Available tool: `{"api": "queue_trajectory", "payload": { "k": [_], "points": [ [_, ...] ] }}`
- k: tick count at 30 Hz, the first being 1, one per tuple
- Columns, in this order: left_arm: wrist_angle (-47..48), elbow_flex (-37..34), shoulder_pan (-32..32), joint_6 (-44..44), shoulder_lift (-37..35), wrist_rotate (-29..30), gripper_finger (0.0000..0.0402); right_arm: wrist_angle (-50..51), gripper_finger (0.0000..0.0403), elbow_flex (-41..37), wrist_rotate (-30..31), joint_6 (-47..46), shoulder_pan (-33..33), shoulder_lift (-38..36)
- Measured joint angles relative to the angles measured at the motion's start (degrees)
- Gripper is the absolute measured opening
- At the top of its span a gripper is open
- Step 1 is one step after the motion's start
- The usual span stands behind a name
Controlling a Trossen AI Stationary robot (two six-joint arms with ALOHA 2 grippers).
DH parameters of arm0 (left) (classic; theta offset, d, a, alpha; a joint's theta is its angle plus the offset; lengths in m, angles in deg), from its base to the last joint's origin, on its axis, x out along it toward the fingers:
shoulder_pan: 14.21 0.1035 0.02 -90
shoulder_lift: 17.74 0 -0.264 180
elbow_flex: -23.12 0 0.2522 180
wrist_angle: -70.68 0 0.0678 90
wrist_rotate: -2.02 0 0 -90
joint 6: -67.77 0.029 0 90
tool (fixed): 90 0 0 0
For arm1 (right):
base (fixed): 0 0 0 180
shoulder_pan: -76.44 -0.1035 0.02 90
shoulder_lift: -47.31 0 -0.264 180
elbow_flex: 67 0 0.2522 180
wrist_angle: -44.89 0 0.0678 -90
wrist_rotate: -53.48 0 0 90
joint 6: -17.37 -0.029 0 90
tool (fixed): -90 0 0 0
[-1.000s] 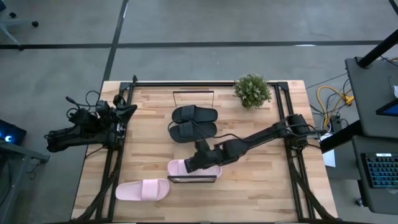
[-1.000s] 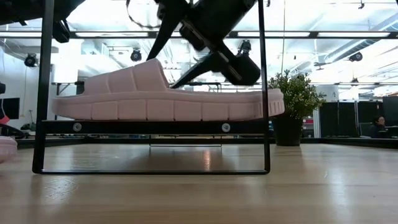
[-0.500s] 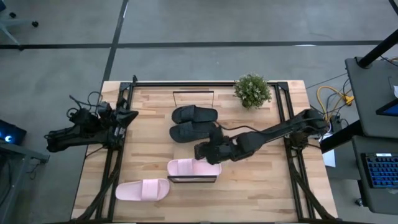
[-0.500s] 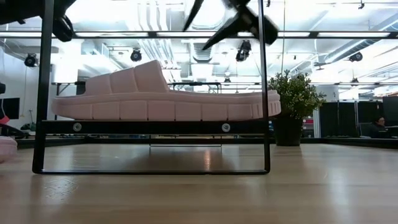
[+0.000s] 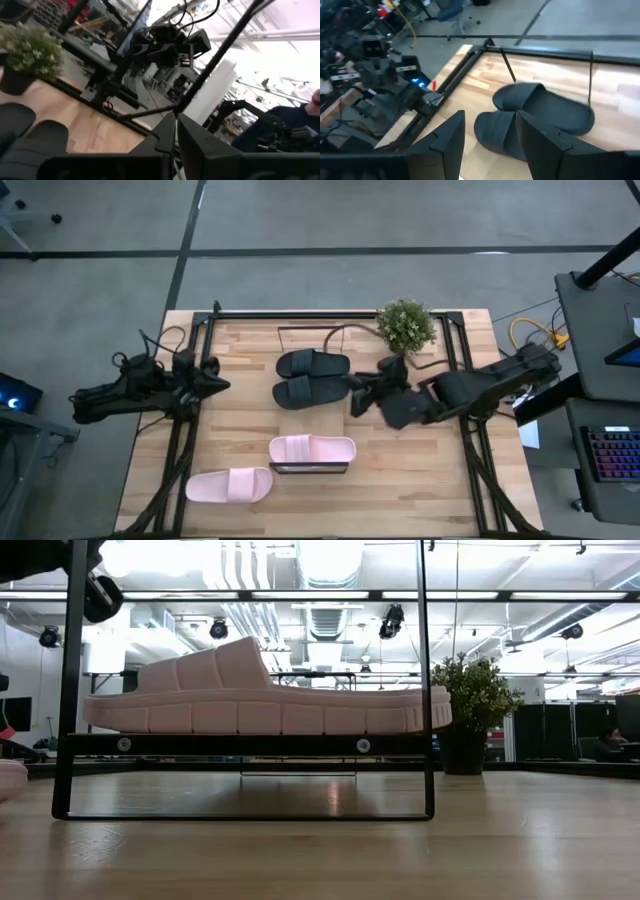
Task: Pick and place slides into the shelf
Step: Put the right light pink slide on the shelf
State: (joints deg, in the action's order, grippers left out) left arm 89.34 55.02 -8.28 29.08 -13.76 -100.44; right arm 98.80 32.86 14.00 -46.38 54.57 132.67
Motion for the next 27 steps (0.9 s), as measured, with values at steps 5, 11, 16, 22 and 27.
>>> {"api": "queue_trajectory", "payload": {
  "k": [5,11,16,22,27],
  "points": [
    [0.2,0.9,0.0,0.2,0.6,3.9,0.0004,0.2,0.0140,0.0,-2.5,7.8,-0.3,-4.6],
    [0.1,1.3,0.0,0.5,1.7,6.6,0.0004,0.4,0.0087,-0.2,-4.5,13.2,-0.7,-7.8],
    [0.1,1.3,0.0,0.5,3.2,8.5,0.0004,2.4,0.0045,-0.2,-4.7,13.6,-0.8,-8.9],
    [0.0,1.3,0.0,0.5,4.8,8.5,0.0004,4.6,0.0011,-0.2,-7.7,13.2,-0.8,-8.7],
    [-0.1,1.3,0.0,0.5,5.5,8.6,0.0004,4.7,0.0009,-0.3,-8.3,12.8,-0.8,-8.7]
  ]
}}
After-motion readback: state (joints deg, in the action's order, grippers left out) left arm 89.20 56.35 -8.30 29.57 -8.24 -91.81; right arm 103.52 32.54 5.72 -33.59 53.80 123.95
